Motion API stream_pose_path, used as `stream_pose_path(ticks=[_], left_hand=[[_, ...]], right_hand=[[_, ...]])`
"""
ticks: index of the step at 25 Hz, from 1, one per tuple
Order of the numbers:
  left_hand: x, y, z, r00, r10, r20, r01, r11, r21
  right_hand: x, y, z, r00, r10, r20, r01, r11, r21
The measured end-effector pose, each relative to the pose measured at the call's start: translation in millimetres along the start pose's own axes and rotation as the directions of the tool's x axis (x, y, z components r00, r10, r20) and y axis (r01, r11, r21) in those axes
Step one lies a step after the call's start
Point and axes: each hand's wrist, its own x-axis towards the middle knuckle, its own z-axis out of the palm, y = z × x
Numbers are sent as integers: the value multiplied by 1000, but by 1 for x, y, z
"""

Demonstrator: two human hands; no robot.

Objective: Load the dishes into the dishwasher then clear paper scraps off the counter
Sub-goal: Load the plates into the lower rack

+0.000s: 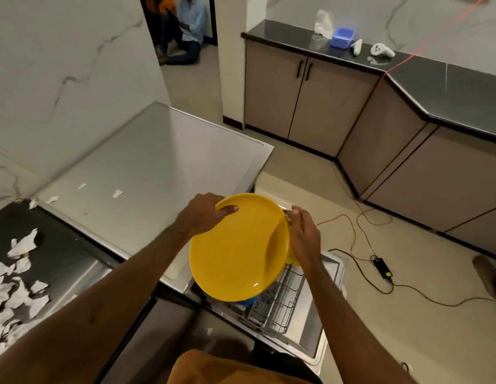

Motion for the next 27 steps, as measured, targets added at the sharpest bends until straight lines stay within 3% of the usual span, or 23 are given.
stream_pose_path(ticks=[3, 6, 12, 16, 20, 27], left_hand=[[26, 16, 27, 999, 32, 24, -31, 999, -6], [56, 19, 66, 994, 51, 100, -49, 999, -20], [109, -4, 155, 952, 48, 301, -110, 975, 191], [128, -29, 225, 962, 108, 252, -152, 975, 164], [152, -54, 284, 921, 160, 354, -255, 936, 240], [190, -84, 335, 948, 164, 273, -254, 905, 342]], right_hand=[[21, 33, -16, 994, -44, 96, 55, 991, -122], [39, 67, -33, 997, -25, 78, 41, 976, -215], [59, 157, -42, 992, 89, 92, -42, 906, -421], [54, 223, -25, 971, 200, 129, -92, 815, -572], [55, 284, -10, 891, 363, 273, -120, 767, -631], [87, 342, 7, 931, 301, 208, -93, 744, -662]])
